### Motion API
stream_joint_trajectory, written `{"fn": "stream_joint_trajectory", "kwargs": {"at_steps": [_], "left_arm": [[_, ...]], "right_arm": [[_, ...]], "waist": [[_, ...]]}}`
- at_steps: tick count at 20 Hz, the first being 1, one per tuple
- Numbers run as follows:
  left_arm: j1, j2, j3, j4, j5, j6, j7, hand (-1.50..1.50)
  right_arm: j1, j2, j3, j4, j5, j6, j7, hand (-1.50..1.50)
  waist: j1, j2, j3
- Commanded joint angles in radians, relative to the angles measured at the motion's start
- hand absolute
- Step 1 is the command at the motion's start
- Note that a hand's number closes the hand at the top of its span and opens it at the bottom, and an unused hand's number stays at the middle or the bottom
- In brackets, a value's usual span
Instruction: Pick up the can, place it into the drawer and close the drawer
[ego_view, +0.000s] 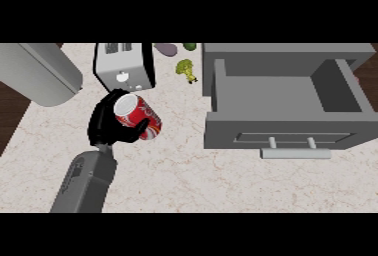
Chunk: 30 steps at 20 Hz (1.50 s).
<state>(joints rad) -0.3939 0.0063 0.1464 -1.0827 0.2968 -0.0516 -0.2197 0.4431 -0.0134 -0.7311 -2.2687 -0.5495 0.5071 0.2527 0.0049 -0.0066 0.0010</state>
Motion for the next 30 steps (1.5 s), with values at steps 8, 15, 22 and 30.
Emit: {"fn": "stream_joint_trajectory", "kwargs": {"at_steps": [8,15,22,30], "left_arm": [[-0.093,0.006,-0.108,-0.298,-0.049,0.229,0.285,1.50],[-0.205,-0.006,-0.235,-0.376,-0.089,0.402,0.420,1.50],[-0.416,-0.006,-0.241,-0.224,-0.071,0.505,0.458,1.50],[-0.640,-0.004,-0.177,-0.035,-0.053,0.528,0.446,1.50]], "right_arm": [[-0.035,0.008,0.023,-0.008,0.031,-0.052,0.017,-1.50],[0.057,0.013,0.027,0.005,0.003,0.007,-0.071,-1.50],[0.054,0.012,-0.007,0.004,-0.032,0.025,-0.035,-1.50],[0.058,0.013,0.017,-0.042,-0.053,-0.014,0.004,-1.50]], "waist": [[-0.008,0.006,-0.001],[-0.015,0.004,0.000],[-0.022,0.006,0.000],[-0.030,0.007,0.000]]}}
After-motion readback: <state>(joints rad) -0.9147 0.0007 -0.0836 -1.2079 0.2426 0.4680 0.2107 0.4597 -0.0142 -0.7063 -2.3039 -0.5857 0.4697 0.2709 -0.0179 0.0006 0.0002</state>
